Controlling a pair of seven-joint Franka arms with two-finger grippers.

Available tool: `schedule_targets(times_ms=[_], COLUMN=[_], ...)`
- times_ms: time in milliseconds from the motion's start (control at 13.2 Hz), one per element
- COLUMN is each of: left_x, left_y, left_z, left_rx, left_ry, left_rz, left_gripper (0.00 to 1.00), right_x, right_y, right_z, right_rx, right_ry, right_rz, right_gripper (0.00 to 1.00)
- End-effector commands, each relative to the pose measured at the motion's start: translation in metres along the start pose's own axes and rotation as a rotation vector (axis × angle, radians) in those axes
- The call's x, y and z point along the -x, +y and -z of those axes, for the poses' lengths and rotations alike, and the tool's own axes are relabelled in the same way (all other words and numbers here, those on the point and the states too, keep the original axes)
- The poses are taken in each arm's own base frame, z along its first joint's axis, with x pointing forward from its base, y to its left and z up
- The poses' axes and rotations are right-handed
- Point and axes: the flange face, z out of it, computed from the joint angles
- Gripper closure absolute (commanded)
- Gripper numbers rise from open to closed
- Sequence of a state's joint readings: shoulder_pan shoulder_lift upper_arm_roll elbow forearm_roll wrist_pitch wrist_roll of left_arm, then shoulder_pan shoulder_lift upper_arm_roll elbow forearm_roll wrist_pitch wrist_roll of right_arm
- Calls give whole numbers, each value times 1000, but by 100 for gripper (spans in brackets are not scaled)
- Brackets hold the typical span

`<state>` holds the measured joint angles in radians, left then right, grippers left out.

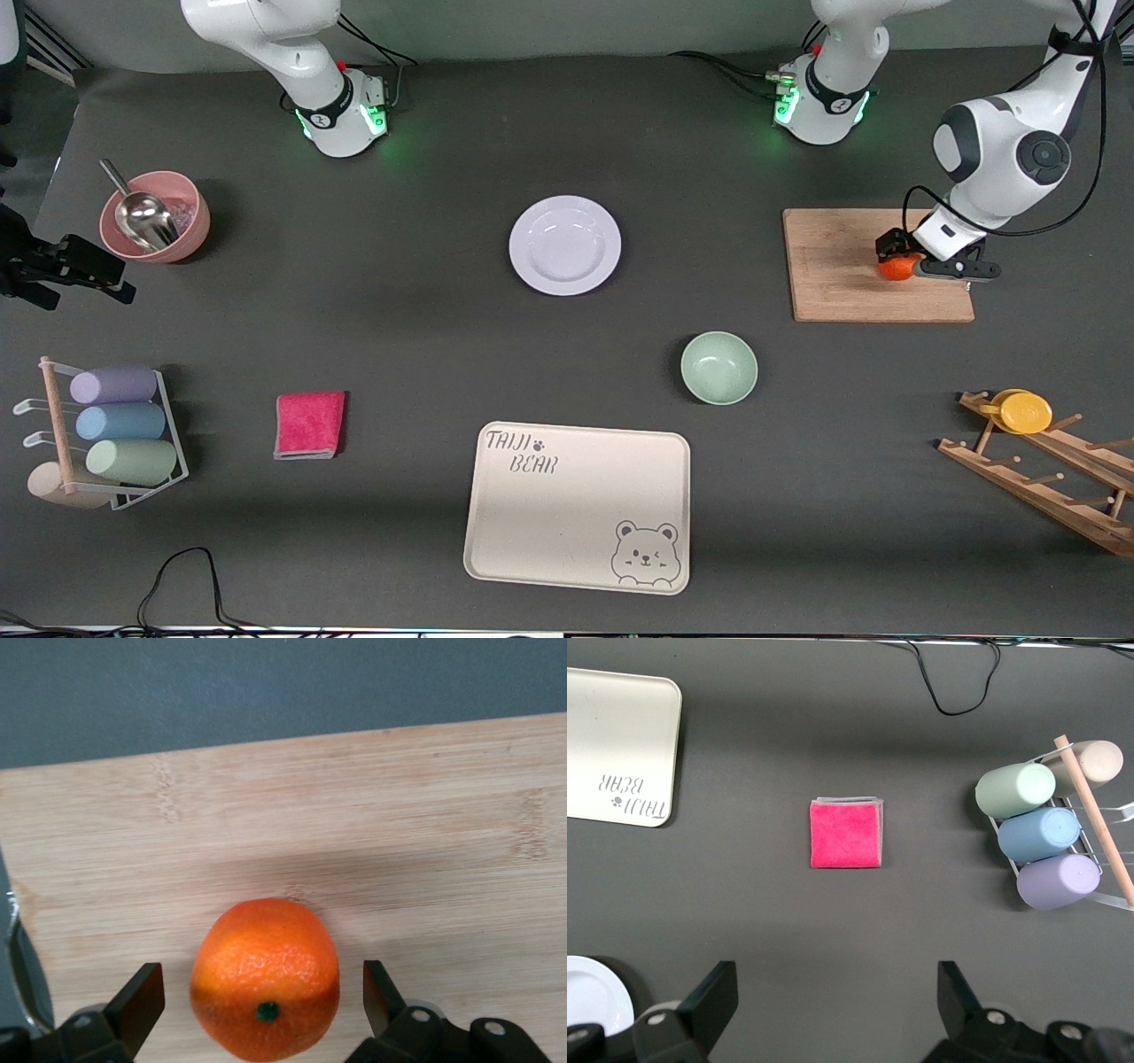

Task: Place orange and plate with both arms
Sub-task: 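Lower the left gripper and close it around the orange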

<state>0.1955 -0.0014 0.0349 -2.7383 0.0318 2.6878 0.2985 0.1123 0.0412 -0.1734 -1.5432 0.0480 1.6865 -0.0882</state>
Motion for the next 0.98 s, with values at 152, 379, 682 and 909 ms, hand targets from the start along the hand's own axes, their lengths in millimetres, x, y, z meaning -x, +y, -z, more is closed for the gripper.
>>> schedule_targets(times_ms=[152,379,682,909], left_x=[5,5,-5,-26], left_y=[1,0,-3,-10], left_z=[-13,-13,14,113], left_rx=[2,3,-1,21], left_ry=[-12,-17,-7,-94], left_rz=[-11,-8,-5,-2], left_gripper=[23,47,48,48], right_x=[-4,-3,-1,-2], right_y=[7,9,11,9], right_z=[0,-2,1,-4], right_rx=[3,4,4,6], right_ry=[1,-6,-6,-16], right_rz=[-7,-8,-13,-11], right_gripper=[0,0,0,0])
